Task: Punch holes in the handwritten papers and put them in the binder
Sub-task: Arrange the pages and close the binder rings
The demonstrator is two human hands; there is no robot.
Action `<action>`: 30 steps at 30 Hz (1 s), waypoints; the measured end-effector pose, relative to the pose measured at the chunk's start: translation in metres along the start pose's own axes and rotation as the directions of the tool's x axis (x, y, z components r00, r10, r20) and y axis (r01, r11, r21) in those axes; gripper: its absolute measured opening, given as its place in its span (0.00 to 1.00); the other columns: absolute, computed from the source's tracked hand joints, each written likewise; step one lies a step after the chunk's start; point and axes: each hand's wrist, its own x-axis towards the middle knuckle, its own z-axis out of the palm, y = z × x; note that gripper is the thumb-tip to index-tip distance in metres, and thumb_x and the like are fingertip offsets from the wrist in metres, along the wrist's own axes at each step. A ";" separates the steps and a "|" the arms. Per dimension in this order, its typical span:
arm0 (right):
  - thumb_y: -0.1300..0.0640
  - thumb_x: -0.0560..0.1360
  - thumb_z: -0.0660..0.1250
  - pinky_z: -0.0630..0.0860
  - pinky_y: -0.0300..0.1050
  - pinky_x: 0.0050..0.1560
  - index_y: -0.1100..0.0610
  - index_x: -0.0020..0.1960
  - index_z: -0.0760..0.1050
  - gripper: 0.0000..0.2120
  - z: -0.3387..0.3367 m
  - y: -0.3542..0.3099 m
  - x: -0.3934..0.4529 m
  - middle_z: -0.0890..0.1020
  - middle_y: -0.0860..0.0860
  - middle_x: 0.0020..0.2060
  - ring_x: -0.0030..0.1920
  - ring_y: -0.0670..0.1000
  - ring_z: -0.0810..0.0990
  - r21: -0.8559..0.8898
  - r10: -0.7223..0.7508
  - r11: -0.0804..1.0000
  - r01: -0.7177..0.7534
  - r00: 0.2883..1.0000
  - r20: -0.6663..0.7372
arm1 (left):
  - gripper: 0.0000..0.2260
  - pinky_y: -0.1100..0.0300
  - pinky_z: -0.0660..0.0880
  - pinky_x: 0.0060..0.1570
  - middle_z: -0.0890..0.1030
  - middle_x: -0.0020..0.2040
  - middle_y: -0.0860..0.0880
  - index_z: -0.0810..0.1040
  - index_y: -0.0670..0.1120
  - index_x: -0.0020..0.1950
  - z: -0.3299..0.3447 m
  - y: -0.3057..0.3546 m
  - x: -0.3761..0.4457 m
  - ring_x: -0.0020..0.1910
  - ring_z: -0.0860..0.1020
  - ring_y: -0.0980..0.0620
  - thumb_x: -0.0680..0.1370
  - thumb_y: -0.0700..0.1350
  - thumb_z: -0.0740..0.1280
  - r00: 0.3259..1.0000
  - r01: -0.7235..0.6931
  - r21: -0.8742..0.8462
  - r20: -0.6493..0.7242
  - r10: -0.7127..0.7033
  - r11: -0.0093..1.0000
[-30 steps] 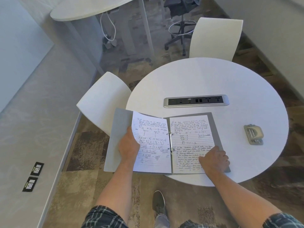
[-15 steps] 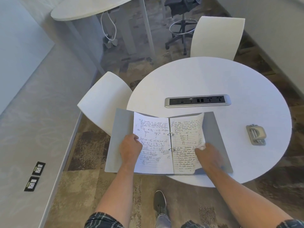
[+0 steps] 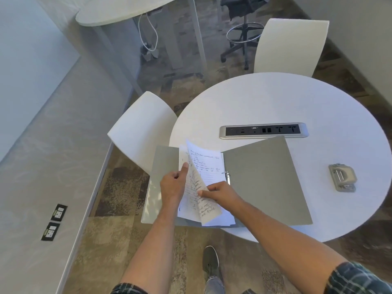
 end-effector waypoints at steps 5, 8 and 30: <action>0.31 0.74 0.68 0.63 0.46 0.75 0.41 0.70 0.77 0.27 0.000 0.013 0.006 0.76 0.38 0.69 0.70 0.42 0.73 -0.003 -0.026 1.000 0.027 0.973 0.228 | 0.11 0.57 0.76 0.44 0.84 0.44 0.52 0.83 0.47 0.47 -0.001 0.001 0.000 0.42 0.80 0.55 0.78 0.55 0.72 0.999 -0.047 0.095 0.021 0.045 0.994; 0.26 0.72 0.66 0.61 0.50 0.77 0.39 0.75 0.70 0.35 -0.008 0.027 0.004 0.69 0.42 0.76 0.76 0.48 0.68 -0.173 -0.010 0.984 0.045 0.981 0.194 | 0.05 0.53 0.80 0.42 0.85 0.44 0.47 0.82 0.45 0.46 -0.001 -0.004 0.004 0.41 0.81 0.49 0.80 0.42 0.68 0.999 -0.038 0.192 0.001 0.039 0.981; 0.33 0.70 0.69 0.81 0.55 0.58 0.47 0.71 0.75 0.34 -0.054 0.012 -0.018 0.84 0.50 0.61 0.55 0.53 0.86 0.226 -0.192 0.954 0.199 0.980 -0.051 | 0.07 0.64 0.72 0.33 0.78 0.25 0.54 0.86 0.42 0.49 0.061 0.059 -0.035 0.23 0.73 0.59 0.76 0.36 0.69 0.913 0.108 -0.296 0.407 0.023 0.949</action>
